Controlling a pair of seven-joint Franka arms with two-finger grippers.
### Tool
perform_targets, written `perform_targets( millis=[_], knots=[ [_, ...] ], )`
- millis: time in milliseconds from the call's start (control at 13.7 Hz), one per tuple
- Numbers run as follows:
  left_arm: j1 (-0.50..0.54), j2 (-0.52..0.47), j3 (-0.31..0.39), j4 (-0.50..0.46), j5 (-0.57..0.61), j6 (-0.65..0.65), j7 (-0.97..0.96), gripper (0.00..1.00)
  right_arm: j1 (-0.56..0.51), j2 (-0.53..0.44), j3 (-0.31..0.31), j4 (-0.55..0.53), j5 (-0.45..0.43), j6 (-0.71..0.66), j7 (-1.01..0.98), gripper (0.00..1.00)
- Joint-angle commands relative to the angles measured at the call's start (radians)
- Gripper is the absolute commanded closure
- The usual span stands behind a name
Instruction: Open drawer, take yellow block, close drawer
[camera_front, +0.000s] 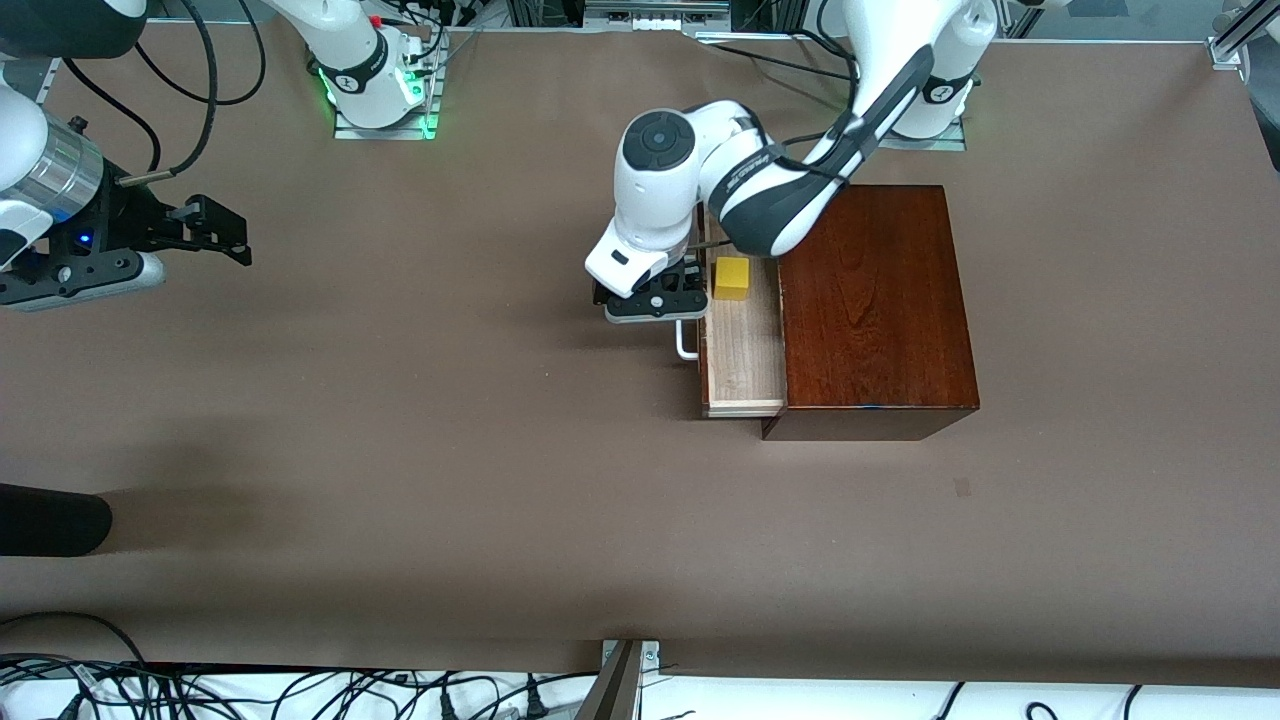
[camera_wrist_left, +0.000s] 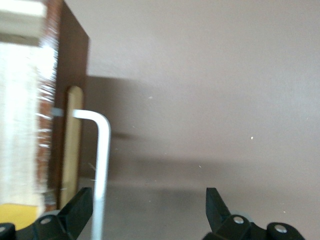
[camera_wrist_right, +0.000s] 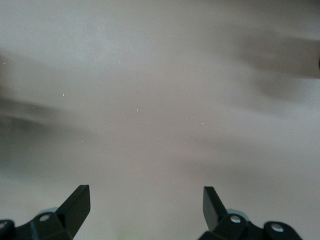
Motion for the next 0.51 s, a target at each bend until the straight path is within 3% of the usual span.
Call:
perform_targets(
  millis=[0,146,439],
  knots=[
    [0.058,-0.116,-0.01,-0.013,-0.05,-0.123,0.041,0.0,-0.002,0.002,0.0,0.007,-0.01,0.006,0.0,0.0],
    [0.131,-0.176,-0.008,0.003,-0.116,-0.204,0.181,0.0,-0.002,0.002,0.0,0.007,-0.01,0.012,0.002,0.0],
    [0.265,-0.246,-0.005,0.092,-0.124,-0.454,0.449,0.0,0.009,0.009,0.016,0.008,0.003,0.044,0.0,0.0]
  ],
)
